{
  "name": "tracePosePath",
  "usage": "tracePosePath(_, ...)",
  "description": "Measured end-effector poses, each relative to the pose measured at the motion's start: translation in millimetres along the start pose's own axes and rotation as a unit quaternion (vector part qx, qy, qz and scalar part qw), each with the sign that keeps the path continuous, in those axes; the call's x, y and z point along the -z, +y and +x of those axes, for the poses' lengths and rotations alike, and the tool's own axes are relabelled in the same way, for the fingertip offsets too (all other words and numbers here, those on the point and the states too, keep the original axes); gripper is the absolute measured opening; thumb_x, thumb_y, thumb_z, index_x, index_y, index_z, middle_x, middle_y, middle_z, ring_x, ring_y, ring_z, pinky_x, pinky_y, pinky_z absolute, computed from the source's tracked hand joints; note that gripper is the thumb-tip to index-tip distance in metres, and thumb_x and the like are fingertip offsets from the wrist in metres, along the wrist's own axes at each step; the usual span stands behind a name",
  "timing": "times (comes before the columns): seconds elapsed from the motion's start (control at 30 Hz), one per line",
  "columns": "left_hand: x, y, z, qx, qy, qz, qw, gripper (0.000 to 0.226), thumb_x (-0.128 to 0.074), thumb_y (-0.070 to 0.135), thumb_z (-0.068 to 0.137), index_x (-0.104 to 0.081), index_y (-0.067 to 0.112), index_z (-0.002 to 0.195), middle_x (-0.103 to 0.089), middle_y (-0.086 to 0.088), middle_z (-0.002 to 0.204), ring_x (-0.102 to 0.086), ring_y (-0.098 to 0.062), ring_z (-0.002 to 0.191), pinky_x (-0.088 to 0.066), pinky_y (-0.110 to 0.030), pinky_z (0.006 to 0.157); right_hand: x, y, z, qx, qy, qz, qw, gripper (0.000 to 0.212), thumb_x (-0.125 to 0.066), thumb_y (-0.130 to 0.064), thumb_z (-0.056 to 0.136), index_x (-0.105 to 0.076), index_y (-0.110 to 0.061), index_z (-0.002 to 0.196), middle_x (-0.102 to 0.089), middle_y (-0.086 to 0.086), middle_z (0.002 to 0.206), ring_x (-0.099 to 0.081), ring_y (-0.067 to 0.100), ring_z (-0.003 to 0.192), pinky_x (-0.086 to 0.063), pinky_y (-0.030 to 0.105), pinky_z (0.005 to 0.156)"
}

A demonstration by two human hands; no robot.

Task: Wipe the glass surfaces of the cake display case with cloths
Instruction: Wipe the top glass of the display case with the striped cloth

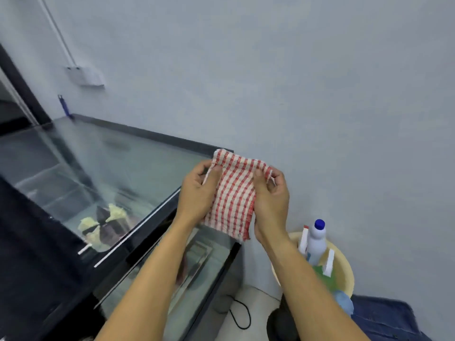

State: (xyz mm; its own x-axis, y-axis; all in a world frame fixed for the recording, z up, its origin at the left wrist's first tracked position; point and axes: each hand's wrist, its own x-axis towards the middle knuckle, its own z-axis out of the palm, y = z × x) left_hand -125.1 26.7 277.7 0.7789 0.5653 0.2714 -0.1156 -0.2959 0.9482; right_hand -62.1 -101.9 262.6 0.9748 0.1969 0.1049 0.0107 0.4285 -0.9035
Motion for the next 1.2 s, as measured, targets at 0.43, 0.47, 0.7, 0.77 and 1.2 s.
tracePosePath(0.43, 205, 36, -59, 0.025, 0.114, 0.245, 0.963, 0.032, -0.05, 0.055, 0.105, -0.069, 0.033, 0.118, -0.078, 0.013, 0.085, -0.073, 0.0, 0.074, -0.052, -0.021, 0.066, -168, 26, -95, -0.051, -0.128, -0.043, 0.99, 0.014, -0.05, -0.026, 0.109, -0.062, -0.033, 0.109, -0.069, -0.009, 0.113, -0.067, 0.009, 0.105, -0.055, 0.029, 0.089)
tracePosePath(0.47, 217, 36, -58, 0.035, 0.108, 0.239, 0.964, 0.031, -0.051, 0.055, 0.104, -0.07, 0.033, 0.117, -0.078, 0.012, 0.084, -0.074, -0.003, 0.072, -0.052, -0.022, 0.065, -178, 30, -98, -0.054, -0.125, -0.048, 0.989, 0.013, -0.05, -0.026, 0.109, -0.063, -0.029, 0.113, -0.07, -0.007, 0.113, -0.068, 0.01, 0.106, -0.056, 0.03, 0.089)
tracePosePath(0.7, 289, -22, -28, 0.149, 0.002, 0.41, 0.9, 0.062, -0.042, 0.066, 0.102, -0.05, 0.023, 0.146, -0.067, 0.0, 0.131, -0.065, -0.022, 0.116, -0.051, -0.039, 0.092, -216, 64, -115, 0.02, -0.113, -0.406, 0.907, 0.076, -0.058, -0.03, 0.103, -0.01, -0.019, 0.161, -0.019, 0.019, 0.164, -0.035, 0.036, 0.143, -0.038, 0.047, 0.114)
tracePosePath(0.77, 308, -44, -22, 0.128, -0.02, 0.455, 0.881, 0.064, -0.041, 0.062, 0.104, -0.039, 0.022, 0.153, -0.066, -0.004, 0.135, -0.062, -0.026, 0.122, -0.049, -0.044, 0.1, -222, 78, -129, 0.131, -0.146, -0.568, 0.799, 0.091, -0.055, -0.037, 0.103, 0.011, -0.02, 0.163, 0.009, 0.02, 0.169, -0.003, 0.04, 0.155, -0.012, 0.053, 0.126)
tracePosePath(1.2, 357, -120, 12, -0.034, -0.159, 0.486, 0.859, 0.045, -0.039, 0.053, 0.107, -0.055, 0.028, 0.14, -0.057, 0.005, 0.147, -0.051, -0.02, 0.137, -0.041, -0.045, 0.111, -252, 131, -136, -0.003, -0.292, -0.744, 0.6, 0.075, -0.012, -0.063, 0.106, 0.004, -0.021, 0.166, 0.02, 0.012, 0.17, 0.021, 0.032, 0.157, 0.016, 0.045, 0.125)
